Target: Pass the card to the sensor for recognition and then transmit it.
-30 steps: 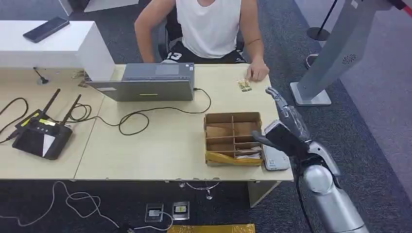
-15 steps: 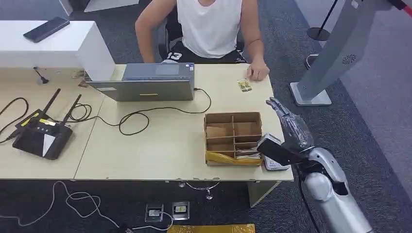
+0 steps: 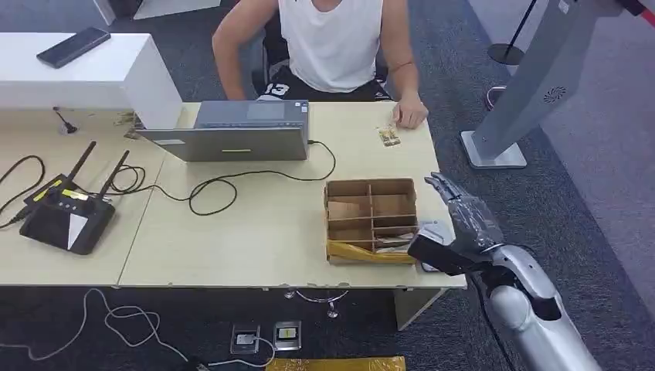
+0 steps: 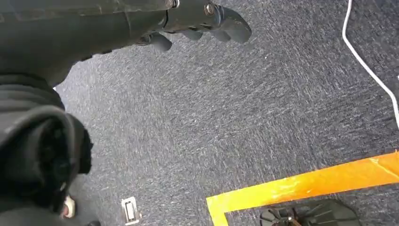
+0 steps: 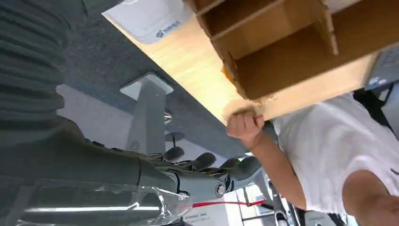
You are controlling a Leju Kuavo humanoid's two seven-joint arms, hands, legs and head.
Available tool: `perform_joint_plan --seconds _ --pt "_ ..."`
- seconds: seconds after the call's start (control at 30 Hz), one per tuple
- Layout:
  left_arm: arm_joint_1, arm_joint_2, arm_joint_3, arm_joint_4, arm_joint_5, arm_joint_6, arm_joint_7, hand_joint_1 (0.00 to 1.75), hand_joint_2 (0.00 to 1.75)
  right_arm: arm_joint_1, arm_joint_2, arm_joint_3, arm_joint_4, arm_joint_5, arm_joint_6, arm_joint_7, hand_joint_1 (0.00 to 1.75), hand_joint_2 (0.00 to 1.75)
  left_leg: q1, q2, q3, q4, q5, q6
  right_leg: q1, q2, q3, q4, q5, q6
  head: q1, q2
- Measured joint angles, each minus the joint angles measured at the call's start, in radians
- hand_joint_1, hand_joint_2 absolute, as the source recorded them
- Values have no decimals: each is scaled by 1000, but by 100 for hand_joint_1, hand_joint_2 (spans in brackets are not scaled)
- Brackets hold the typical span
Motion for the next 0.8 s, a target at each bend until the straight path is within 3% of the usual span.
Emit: perform_joint_plan --seconds 0.6,0.8 --pt "0 17 0 0 1 -2 0 0 0 84 -66 1 -37 16 36 46 0 175 0 0 0 0 0 0 0 0 0 0 0 0 0 0" --pt "0 16 0 0 -2 0 -2 0 0 85 -62 13 -38 84 -13 46 0 175 0 0 0 0 0 0 0 0 0 0 0 0 0 0"
